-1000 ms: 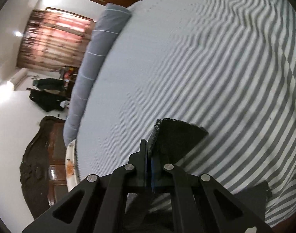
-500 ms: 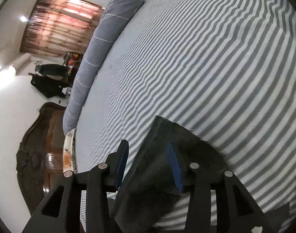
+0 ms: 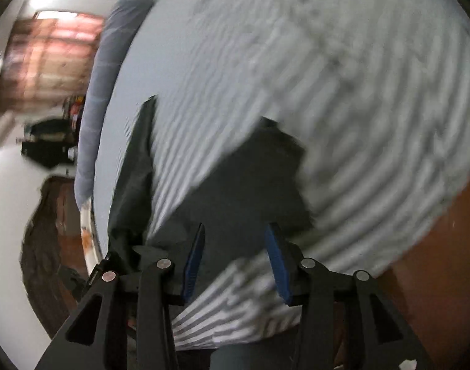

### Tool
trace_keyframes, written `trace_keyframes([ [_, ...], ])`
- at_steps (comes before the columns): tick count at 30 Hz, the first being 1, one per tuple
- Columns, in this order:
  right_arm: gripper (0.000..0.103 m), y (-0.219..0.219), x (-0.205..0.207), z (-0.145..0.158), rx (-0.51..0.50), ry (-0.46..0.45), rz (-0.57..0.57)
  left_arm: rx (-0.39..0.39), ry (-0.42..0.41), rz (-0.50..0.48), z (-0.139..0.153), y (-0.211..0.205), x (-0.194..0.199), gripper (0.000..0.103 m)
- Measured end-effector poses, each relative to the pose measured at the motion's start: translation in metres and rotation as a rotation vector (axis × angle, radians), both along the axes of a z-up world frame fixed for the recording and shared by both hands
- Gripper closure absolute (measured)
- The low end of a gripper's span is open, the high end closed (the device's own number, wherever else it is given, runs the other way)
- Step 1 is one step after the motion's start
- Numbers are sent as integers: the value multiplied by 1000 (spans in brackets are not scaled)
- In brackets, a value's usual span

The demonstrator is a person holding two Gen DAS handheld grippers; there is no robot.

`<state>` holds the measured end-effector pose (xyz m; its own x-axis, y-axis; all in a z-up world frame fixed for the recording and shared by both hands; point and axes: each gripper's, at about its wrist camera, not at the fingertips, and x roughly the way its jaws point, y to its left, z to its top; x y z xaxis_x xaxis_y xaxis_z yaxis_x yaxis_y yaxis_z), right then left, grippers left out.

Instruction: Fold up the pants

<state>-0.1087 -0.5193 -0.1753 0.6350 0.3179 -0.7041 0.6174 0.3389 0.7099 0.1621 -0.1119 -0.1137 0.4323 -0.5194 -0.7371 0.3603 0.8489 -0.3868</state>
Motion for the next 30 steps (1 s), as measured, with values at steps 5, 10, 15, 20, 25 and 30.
trace_keyframes([
  [5,64,-5,-10,-18,56,5,-57,9,-16,-1,6,0,-1,97],
  [10,90,-7,-4,-19,75,-18,-71,8,-3,5,5,0,-1,97],
  [15,99,-15,20,8,12,-76,-38,-2,-9,-4,9,-1,0,97],
  [20,99,-22,56,25,-17,-105,-33,-38,-10,0,15,2,-1,97],
  [25,100,-34,95,28,-41,-95,-33,-77,-30,2,29,0,1,97],
  [30,100,-44,144,23,-83,-71,-75,-119,-71,-10,53,-4,0,97],
])
